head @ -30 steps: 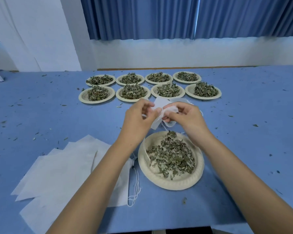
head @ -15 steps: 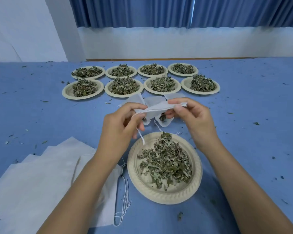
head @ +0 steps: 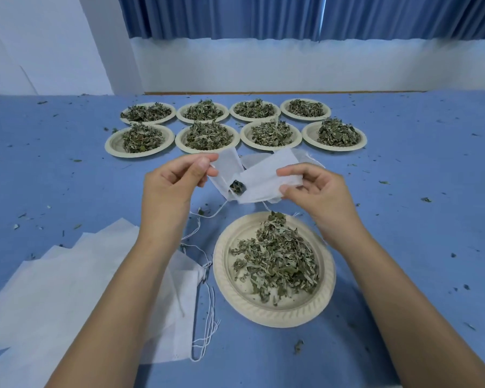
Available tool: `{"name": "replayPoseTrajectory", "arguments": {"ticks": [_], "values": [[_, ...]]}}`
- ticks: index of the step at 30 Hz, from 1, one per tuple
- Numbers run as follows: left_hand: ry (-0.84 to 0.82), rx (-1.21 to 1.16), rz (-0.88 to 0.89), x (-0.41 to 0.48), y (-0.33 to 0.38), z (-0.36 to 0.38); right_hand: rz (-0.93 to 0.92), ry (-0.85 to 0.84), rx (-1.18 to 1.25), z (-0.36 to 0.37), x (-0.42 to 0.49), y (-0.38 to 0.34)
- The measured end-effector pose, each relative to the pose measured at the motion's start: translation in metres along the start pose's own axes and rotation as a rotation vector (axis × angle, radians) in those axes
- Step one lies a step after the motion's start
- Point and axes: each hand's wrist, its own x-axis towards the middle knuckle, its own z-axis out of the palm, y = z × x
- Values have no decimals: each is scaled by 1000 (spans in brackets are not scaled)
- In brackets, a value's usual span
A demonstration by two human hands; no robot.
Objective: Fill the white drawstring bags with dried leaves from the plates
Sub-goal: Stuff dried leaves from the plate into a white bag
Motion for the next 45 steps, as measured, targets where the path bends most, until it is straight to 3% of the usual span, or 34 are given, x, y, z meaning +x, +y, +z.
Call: {"name": "replayPoseTrajectory", "arguments": {"ticks": [3, 7, 14, 18, 27, 30, 37, 42, 45], "values": [[-97, 96, 13, -7, -2, 9, 3, -133, -40, 11, -8, -1], [-180, 253, 43, -16, -8, 22, -2, -185, -20, 19, -12, -2], [-270, 476, 339, -21, -8, 25, 9, -124, 64, 25, -11, 0], [-273, 495, 362, -21, -5, 25, 24, -65, 147, 23, -8, -2], [-269, 514, 393, -21, -9, 26, 17, -12, 85, 21, -10, -2], [-270, 439, 320, -22, -9, 27, 13, -37, 79, 24, -11, -3], [-267, 67, -124, -22, -4, 31, 48, -44, 76, 25, -14, -4], [-255, 212, -179, -22, -5, 28, 51, -65, 46, 25, -15, -4], [-161, 280, -145, -22, -4, 26, 59, -192, -74, 6, -13, -14]]}}
